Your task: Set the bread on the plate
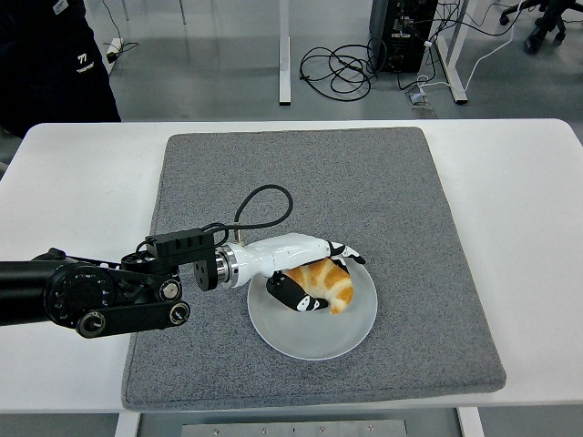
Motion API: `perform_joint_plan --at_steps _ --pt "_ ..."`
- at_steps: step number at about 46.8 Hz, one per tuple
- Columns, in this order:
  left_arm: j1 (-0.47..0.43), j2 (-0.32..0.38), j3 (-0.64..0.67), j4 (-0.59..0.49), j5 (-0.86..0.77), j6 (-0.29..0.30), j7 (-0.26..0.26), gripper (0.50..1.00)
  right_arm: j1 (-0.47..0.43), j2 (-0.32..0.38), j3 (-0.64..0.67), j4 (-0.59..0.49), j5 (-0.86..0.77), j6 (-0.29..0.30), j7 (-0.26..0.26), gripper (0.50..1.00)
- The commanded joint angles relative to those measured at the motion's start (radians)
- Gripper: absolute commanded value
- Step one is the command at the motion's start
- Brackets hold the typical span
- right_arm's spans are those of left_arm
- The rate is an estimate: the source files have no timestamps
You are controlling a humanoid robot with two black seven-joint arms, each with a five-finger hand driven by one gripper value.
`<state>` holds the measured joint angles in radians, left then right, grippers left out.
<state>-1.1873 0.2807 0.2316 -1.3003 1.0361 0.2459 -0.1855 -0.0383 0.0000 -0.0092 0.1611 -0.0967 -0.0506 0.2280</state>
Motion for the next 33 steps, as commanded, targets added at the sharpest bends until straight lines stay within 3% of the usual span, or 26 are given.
perform_joint_plan --at_steps 1,26,33 --pt "0.0 0.011 0.0 -0.016 -0.01 0.0 0.001 0.811 0.0 0.0 0.0 0.001 0.0 0.0 -0.001 1.0" --pt "-0.003 0.107 -0.064 -0.068 -0.021 -0.011 0.009 0.846 0.0 0.0 0.002 0.006 0.0 0.0 -0.001 1.0" --pt "0.0 0.121 -0.124 -0.068 -0.077 -0.017 0.009 0.89 0.0 0.0 0.0 0.006 0.0 0.0 -0.001 1.0"
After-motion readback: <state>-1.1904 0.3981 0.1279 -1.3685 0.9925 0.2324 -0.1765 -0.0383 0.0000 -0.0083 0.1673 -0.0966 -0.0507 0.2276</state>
